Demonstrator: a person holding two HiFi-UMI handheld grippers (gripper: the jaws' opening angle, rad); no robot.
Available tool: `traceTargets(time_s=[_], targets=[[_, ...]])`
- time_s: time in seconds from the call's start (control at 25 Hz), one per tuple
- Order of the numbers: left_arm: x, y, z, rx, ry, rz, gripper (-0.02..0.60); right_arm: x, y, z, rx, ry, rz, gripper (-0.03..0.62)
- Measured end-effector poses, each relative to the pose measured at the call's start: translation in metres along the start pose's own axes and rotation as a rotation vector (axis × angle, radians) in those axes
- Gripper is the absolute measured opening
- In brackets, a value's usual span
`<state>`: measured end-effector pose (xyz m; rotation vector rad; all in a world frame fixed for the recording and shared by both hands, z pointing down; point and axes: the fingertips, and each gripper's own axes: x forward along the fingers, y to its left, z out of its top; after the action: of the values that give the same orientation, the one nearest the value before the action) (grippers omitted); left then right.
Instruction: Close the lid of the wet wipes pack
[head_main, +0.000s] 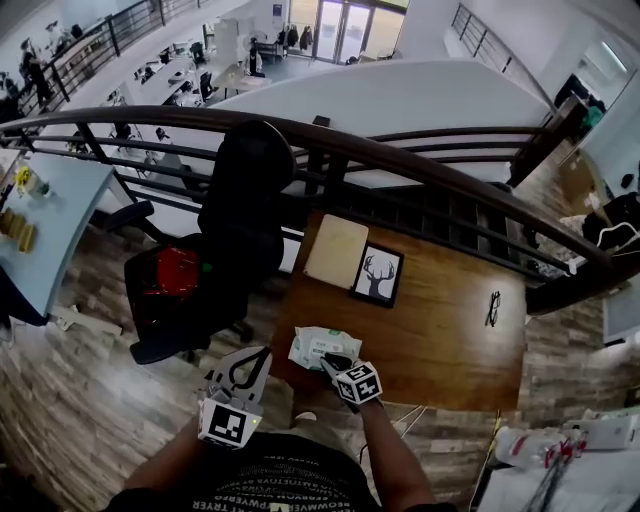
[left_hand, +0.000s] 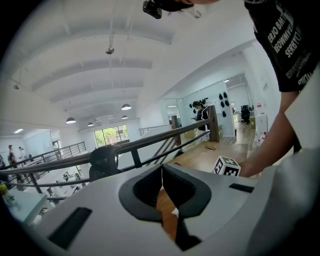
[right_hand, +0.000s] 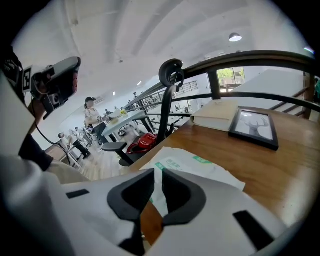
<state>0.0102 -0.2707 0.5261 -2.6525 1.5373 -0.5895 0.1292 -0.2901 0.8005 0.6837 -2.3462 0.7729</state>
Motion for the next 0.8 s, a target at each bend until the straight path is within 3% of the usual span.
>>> traceTargets(time_s=[0.16, 0.48, 0.68, 0.8], targets=[[-0.014, -0.001, -0.006, -0.005, 0.013, 0.034, 0.028, 0.012, 0.001, -0.004, 0.009, 0.039, 0.019, 0.026], [-0.033, -0.007, -0.014, -0.019, 0.047, 0.071, 0.028, 0.025, -0.003, -0.021, -0.052, 0.087, -0.071, 0.015], [-0.035, -0.019, -0.006, -0.013, 0.018, 0.059, 0.028, 0.029, -0.004, -0.021, -0.079, 0.104, -0.095, 0.014], [-0.038, -0.026, 0.005, -0.003, -0.006, 0.054, 0.028, 0.008, 0.003, -0.002, -0.158, -0.004, -0.146, 0.014]])
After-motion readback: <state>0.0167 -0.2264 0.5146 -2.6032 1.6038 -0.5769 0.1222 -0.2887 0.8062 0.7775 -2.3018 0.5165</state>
